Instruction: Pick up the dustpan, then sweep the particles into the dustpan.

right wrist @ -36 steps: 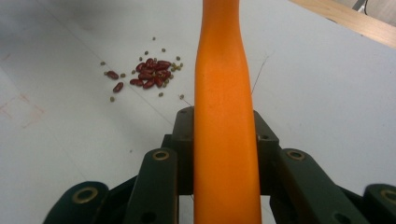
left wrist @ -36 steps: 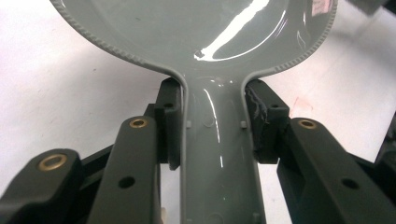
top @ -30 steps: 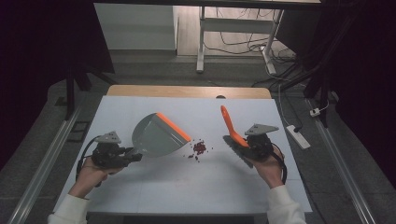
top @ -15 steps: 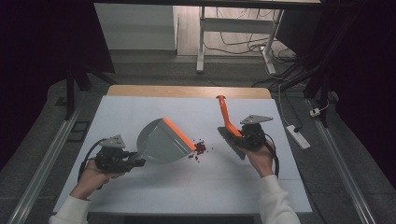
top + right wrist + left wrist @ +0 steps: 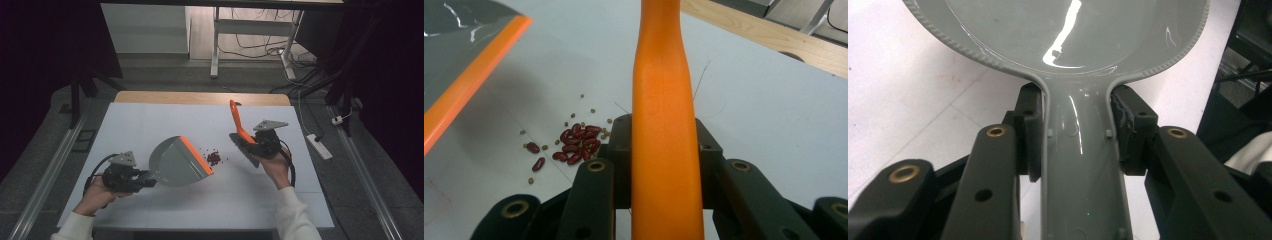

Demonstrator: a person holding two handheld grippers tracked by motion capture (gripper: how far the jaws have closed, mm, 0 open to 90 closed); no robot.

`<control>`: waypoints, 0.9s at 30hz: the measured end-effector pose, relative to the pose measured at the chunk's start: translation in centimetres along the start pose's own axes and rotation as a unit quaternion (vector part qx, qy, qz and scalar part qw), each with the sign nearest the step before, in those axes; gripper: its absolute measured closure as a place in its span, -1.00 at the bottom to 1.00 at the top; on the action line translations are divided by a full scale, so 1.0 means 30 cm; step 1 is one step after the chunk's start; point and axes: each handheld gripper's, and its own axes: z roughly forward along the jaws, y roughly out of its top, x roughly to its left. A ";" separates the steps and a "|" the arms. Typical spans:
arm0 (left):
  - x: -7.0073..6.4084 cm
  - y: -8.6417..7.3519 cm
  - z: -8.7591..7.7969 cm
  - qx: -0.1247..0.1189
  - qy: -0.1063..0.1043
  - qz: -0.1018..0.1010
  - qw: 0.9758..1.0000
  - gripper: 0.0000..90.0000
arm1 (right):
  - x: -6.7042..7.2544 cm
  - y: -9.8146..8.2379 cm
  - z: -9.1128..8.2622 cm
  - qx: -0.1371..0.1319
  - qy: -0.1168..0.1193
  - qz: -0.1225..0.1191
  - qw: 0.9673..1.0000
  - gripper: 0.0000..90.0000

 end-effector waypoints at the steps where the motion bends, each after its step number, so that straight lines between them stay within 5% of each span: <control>1: 0.001 -0.004 0.002 0.007 0.004 0.002 1.000 0.37 | -0.001 0.000 0.000 0.000 0.000 0.001 1.000 0.56; 11: 0.036 -0.032 -0.009 0.035 0.012 -0.018 0.999 0.37 | -0.005 0.003 0.018 0.002 0.004 0.000 1.000 0.56; 27: 0.031 -0.031 0.006 0.059 -0.007 0.002 0.998 0.36 | 0.025 0.026 0.089 0.018 0.006 -0.010 1.000 0.56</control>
